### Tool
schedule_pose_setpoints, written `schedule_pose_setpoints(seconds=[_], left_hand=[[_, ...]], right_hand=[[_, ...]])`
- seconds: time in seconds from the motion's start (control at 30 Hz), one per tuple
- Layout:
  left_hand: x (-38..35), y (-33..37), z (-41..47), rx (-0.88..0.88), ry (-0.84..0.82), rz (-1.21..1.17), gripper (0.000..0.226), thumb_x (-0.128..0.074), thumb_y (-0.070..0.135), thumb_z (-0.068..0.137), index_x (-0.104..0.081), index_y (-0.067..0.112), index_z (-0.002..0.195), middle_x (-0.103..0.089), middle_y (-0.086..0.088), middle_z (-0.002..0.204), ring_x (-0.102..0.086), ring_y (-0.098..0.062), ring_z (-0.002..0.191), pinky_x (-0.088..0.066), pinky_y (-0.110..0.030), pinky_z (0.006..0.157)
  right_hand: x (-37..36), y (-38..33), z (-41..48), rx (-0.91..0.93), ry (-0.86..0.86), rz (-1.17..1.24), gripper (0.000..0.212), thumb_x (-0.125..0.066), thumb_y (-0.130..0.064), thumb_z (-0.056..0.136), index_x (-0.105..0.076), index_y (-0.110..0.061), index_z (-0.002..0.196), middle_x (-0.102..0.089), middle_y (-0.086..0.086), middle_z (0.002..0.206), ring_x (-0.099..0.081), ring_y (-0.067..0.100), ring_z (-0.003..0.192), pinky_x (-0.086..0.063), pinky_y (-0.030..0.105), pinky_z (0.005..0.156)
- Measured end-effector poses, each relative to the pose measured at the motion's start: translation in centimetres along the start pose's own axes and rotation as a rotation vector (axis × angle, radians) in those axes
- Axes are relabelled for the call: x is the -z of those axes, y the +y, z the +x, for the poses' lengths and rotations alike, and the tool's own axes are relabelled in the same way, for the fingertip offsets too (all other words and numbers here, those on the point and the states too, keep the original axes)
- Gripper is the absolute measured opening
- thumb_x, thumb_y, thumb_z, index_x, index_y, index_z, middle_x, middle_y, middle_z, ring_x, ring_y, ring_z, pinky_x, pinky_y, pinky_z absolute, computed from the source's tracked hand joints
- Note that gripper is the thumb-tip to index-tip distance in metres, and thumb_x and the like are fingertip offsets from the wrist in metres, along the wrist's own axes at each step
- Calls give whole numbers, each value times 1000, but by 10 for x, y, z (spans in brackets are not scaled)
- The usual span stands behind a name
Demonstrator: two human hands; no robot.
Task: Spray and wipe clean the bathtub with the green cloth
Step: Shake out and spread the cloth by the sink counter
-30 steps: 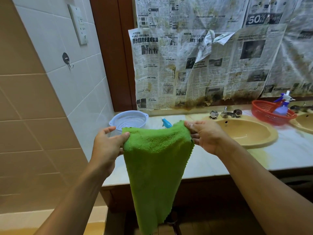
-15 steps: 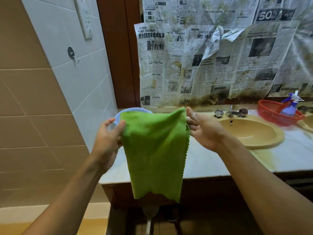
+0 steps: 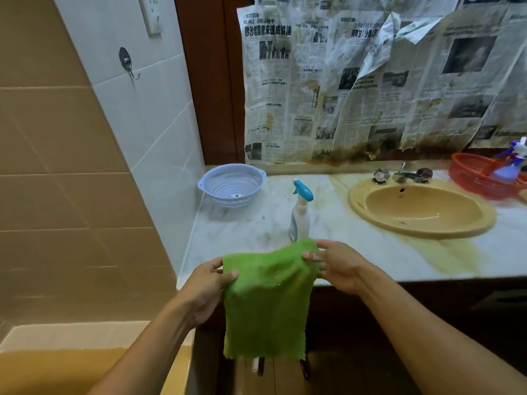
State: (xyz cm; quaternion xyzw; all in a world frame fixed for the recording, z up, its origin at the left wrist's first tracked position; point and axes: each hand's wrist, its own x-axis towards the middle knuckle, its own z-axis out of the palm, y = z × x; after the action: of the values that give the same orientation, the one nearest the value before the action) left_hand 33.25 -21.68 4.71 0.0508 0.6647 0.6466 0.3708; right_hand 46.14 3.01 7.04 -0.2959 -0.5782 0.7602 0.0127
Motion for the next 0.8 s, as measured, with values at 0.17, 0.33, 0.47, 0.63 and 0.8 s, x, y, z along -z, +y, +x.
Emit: schedule_pose_setpoints(seconds=[0.17, 0.33, 0.47, 0.63, 0.8], left_hand=[[1, 5, 6, -56, 116, 56, 27, -51, 5, 106, -69, 18, 121, -77, -18, 107, -72, -32, 87, -58, -44, 74], [-1, 12, 13, -48, 177, -4, 34, -61, -1, 100, -54, 9, 131, -69, -21, 111, -69, -31, 87, -56, -43, 78], [6, 19, 11, -72, 59, -97, 67, -61, -22, 90, -43, 20, 139, -64, -20, 111, -67, -33, 91, -56, -38, 83], [4, 18, 17, -193, 181, 169, 53, -74, -10, 86, -53, 13, 129, -50, -15, 92, -58, -28, 83, -52, -46, 85], [-3, 17, 18, -292, 212, 317, 39, -68, 1, 95, -45, 30, 107, -52, -13, 106, -59, -29, 87, -57, -60, 80]], right_hand=[[7, -6, 0, -1, -12, -322, 59, -66, 8, 91, -55, -30, 135, -77, 14, 107, -73, 26, 93, -56, 46, 93], [-7, -11, 5, 41, 213, -363, 58, -64, 11, 90, -43, -13, 139, -66, 18, 102, -68, 26, 90, -61, 45, 85], [-4, -19, 2, 130, 91, -177, 87, -61, 12, 93, -22, -36, 154, -62, 12, 126, -68, 29, 109, -59, 50, 89], [-2, -9, -2, 177, -12, -305, 107, -64, 17, 88, -15, -46, 158, -55, 8, 134, -67, 28, 114, -60, 38, 91], [-6, -2, -1, 277, 69, -469, 93, -62, 2, 96, -20, -59, 152, -56, 6, 125, -65, 23, 113, -54, 49, 102]])
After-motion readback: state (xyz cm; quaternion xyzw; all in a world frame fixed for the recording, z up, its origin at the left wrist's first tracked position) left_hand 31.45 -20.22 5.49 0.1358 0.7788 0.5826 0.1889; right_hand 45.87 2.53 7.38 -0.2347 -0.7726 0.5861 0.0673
